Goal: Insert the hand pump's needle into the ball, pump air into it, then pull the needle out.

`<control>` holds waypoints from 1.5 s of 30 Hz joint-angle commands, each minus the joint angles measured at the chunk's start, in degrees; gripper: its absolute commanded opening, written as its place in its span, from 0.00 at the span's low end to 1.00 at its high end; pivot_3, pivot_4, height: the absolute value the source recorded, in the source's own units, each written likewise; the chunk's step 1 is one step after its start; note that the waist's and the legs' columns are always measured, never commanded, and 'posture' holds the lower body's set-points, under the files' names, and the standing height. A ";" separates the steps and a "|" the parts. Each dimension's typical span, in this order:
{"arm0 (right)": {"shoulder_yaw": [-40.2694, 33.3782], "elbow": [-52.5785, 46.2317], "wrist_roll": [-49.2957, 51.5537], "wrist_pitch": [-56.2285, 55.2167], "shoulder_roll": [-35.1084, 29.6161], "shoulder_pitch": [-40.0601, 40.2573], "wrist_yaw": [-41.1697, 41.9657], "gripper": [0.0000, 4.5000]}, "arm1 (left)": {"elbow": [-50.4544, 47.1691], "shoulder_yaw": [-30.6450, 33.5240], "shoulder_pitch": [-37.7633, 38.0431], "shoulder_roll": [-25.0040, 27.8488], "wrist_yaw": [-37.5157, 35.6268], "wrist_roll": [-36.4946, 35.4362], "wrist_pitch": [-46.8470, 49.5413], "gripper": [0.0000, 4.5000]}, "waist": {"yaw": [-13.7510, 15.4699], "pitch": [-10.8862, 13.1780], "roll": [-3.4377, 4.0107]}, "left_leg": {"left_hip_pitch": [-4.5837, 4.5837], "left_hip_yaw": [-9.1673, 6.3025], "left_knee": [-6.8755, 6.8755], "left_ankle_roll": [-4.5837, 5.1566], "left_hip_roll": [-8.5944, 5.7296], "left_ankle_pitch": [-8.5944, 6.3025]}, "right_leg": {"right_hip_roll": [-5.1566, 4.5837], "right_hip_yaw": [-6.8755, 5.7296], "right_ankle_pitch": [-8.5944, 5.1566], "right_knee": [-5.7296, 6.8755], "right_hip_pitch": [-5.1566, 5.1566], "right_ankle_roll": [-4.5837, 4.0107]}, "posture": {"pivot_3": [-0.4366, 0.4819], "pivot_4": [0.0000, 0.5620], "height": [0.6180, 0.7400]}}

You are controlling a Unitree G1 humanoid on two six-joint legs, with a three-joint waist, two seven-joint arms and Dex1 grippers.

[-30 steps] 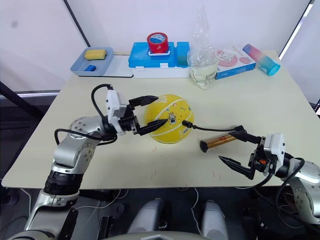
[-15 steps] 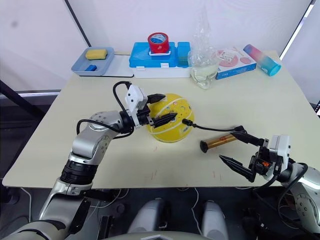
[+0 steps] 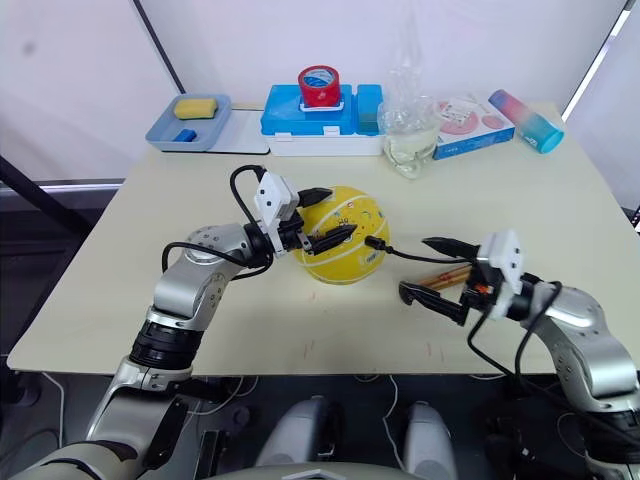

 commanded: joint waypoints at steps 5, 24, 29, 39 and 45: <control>7.29 2.45 -6.07 7.58 2.55 -12.15 -5.26 1.00 | 2.63 -1.43 1.26 -0.40 0.11 1.78 -0.30 1.00 | 0.19 -0.01 0.00 | 0.01 0.00 0.03 0.00 0.00 0.01 | 0.00 0.02 0.04 0.02 0.00 -0.06 | 0.48 0.27 1.00; 10.28 3.03 -11.18 8.81 4.46 -17.07 -4.37 0.07 | 4.59 -1.99 1.59 -1.19 1.55 3.78 -1.55 1.00 | 0.17 -0.03 -0.01 | 0.00 0.00 0.03 0.00 -0.01 0.01 | 0.02 0.01 0.09 0.02 0.01 0.00 | 0.48 0.27 1.00; 8.93 2.44 -11.44 8.96 3.42 -17.09 -4.73 0.07 | 5.92 -3.61 1.70 -1.12 1.60 5.60 -2.70 1.00 | 0.24 -0.03 0.00 | 0.00 -0.01 0.03 0.00 -0.02 0.01 | 0.02 0.01 0.08 0.02 0.02 0.00 | 0.48 0.27 1.00; 6.17 -1.82 -9.66 11.92 0.05 -15.84 -5.52 0.07 | 8.36 -4.52 2.26 -0.90 3.21 7.91 -1.92 1.00 | 0.58 -0.03 -0.01 | -0.02 -0.10 0.04 0.01 -0.13 0.01 | 0.02 0.02 0.07 0.01 0.10 -0.02 | 0.48 0.27 1.00; 4.67 -3.78 -8.48 14.49 -2.10 -15.97 -5.41 0.07 | 8.30 -5.81 2.56 -0.60 3.49 8.86 -1.61 1.00 | 0.86 -0.03 -0.01 | -0.05 -0.21 0.05 0.03 -0.29 0.01 | -0.05 0.05 0.01 -0.01 0.14 -0.03 | 0.48 0.27 1.00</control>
